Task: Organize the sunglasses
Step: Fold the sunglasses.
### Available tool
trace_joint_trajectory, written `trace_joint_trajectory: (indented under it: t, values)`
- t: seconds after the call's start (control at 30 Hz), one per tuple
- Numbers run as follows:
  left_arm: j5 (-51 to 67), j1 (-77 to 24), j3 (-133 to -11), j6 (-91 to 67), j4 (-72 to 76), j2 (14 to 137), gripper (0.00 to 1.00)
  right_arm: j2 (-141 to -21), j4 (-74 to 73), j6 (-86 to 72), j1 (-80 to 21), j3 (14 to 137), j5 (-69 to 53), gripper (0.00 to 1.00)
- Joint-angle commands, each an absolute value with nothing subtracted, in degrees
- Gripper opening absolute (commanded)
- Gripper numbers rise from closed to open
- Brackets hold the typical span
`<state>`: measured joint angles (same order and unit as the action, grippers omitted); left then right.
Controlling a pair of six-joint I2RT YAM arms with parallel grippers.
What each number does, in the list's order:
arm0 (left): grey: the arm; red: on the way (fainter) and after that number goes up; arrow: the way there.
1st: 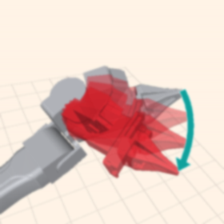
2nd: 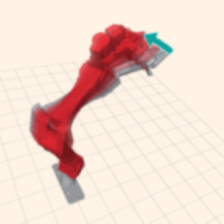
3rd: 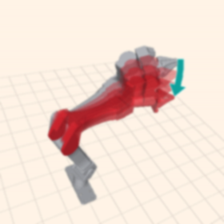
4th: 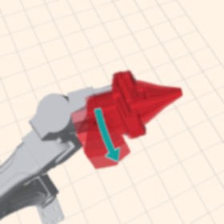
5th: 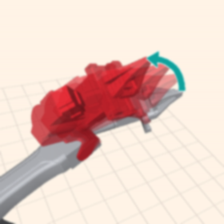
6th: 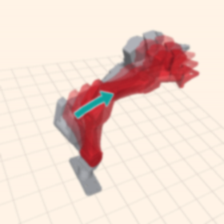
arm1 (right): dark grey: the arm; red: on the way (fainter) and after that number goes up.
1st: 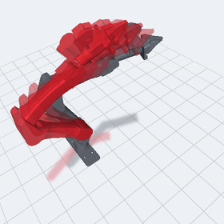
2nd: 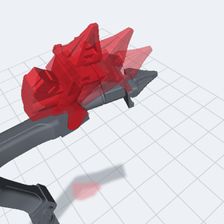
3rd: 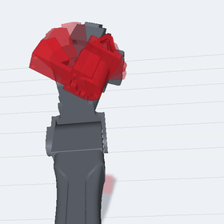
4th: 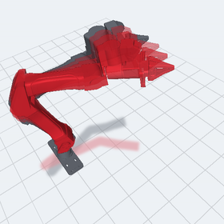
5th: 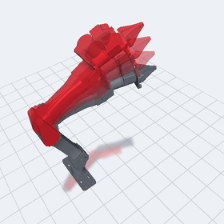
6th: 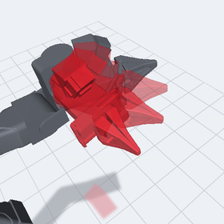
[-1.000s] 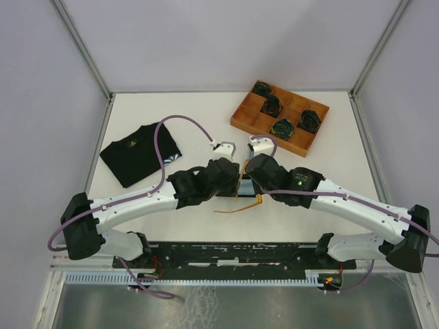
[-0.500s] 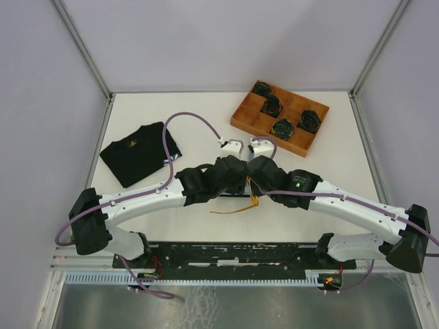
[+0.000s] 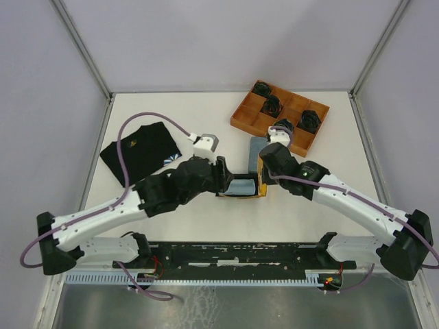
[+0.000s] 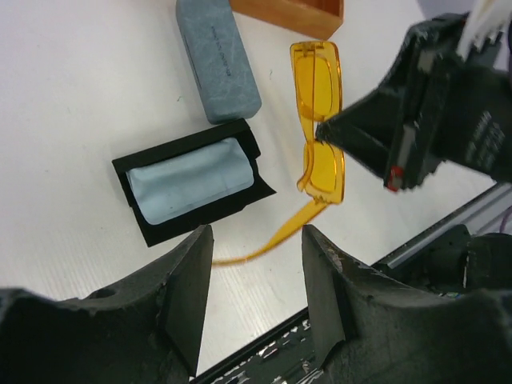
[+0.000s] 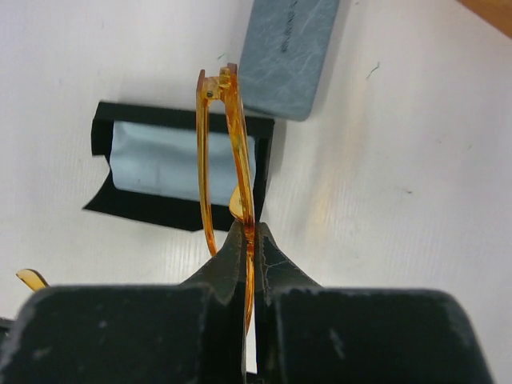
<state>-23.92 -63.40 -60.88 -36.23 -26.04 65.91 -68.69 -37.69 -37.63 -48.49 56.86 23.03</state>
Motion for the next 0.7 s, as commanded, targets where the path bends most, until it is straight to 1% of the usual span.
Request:
trace_joint_trajectory:
  t: [0.0,0.1,0.27,0.4,0.67]
  values:
    - [-23.6,-63.7,-56.3,-31.8,-26.0,57.3,0.56,-67.9,-32.4,-37.8,-42.4,58.4,19.5,0.0]
    - [-21.4,-63.8,-53.3,-32.4,-26.2,55.6,0.55,-69.1,-33.5,-39.0,-40.3,61.2,19.8,0.0]
    - [-19.0,-63.9,-48.9,-35.1,-25.0,56.3,0.52,-69.7,-34.6,-39.3,-39.3,64.9,21.1,0.0]
    - [-18.1,-64.3,-46.6,-35.9,-22.5,56.7,0.52,-69.4,-35.1,-39.0,-38.9,65.8,21.1,0.0]
    - [-24.0,-64.3,-49.7,-36.2,-22.8,63.3,0.51,-67.4,-34.2,-38.7,-38.9,63.6,15.7,0.0]
